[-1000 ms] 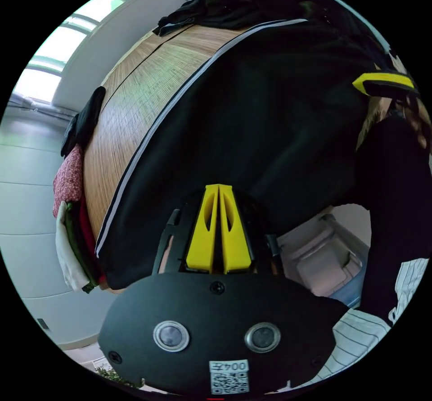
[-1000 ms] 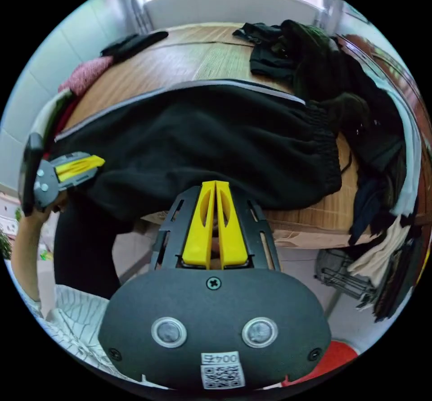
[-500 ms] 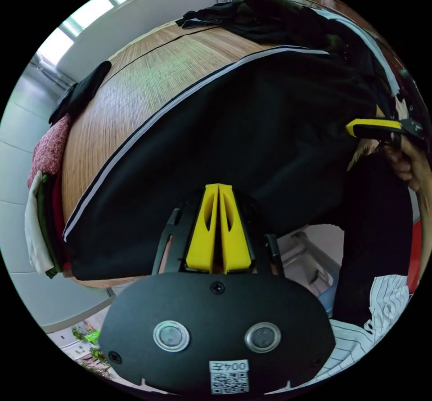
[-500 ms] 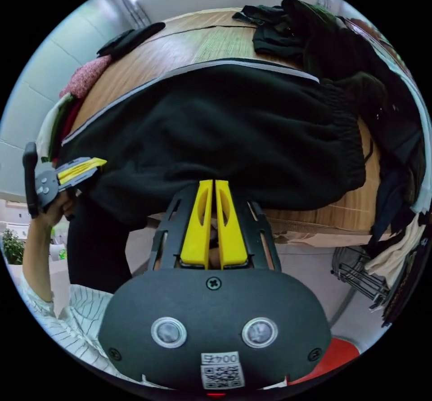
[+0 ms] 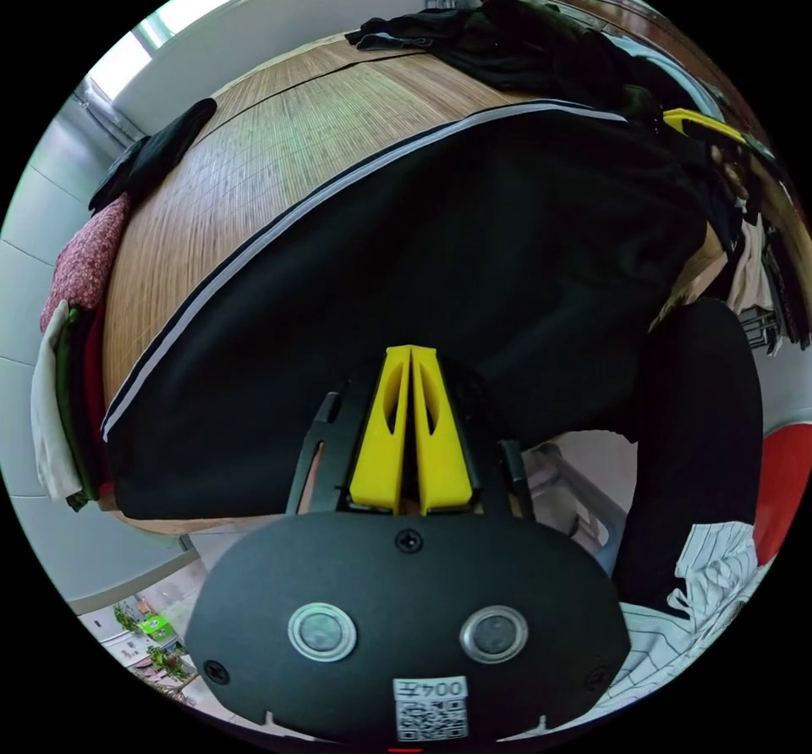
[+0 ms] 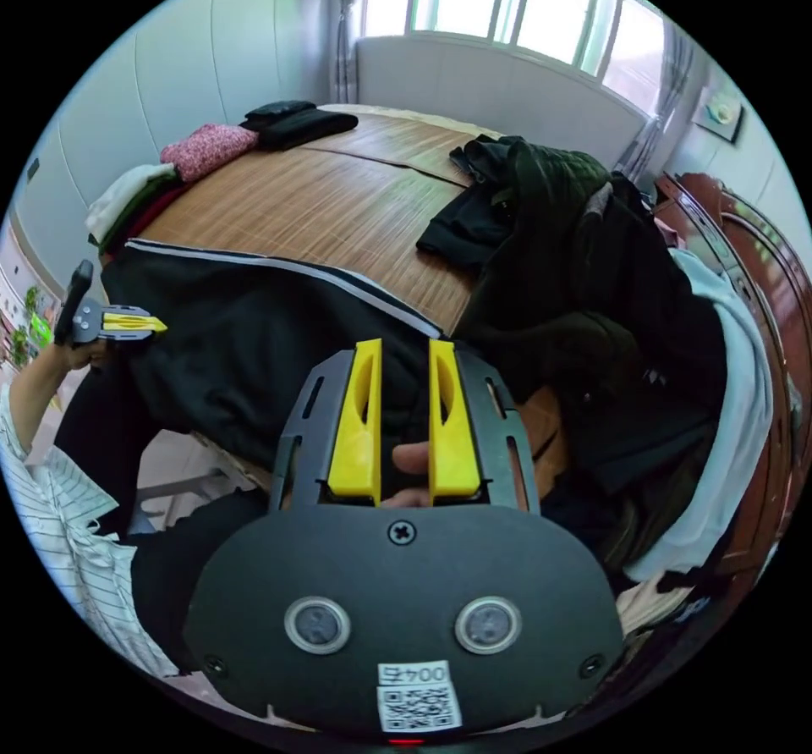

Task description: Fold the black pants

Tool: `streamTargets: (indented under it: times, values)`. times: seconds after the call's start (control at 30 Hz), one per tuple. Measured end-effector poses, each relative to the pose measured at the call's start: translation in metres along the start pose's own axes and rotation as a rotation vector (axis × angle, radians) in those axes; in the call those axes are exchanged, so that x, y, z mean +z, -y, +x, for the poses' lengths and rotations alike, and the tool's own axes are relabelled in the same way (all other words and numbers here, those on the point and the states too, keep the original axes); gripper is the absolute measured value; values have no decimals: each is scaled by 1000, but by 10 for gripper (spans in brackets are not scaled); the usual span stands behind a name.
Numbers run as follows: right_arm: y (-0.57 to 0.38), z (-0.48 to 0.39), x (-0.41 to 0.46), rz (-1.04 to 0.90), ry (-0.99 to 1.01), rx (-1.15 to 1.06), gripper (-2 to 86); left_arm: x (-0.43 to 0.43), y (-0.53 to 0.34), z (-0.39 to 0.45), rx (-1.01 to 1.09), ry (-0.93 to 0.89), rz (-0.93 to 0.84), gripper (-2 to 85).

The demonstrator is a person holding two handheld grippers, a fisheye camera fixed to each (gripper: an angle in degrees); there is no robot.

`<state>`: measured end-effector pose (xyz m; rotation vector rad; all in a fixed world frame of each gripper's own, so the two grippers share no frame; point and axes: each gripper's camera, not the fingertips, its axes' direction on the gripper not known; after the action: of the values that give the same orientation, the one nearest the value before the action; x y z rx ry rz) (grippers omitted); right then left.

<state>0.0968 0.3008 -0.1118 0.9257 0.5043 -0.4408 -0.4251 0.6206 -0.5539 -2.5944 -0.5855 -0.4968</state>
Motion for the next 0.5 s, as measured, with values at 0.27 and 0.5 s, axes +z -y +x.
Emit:
streamTargets:
  times: [0.27,0.5]
  values:
    - [46,18,51,-147,18,-157,92,-27,-1,2,-11,-46,-3,2]
    - [51,39,75,-180,97,-239,102,-50,-1,19,12,-30,-16,2]
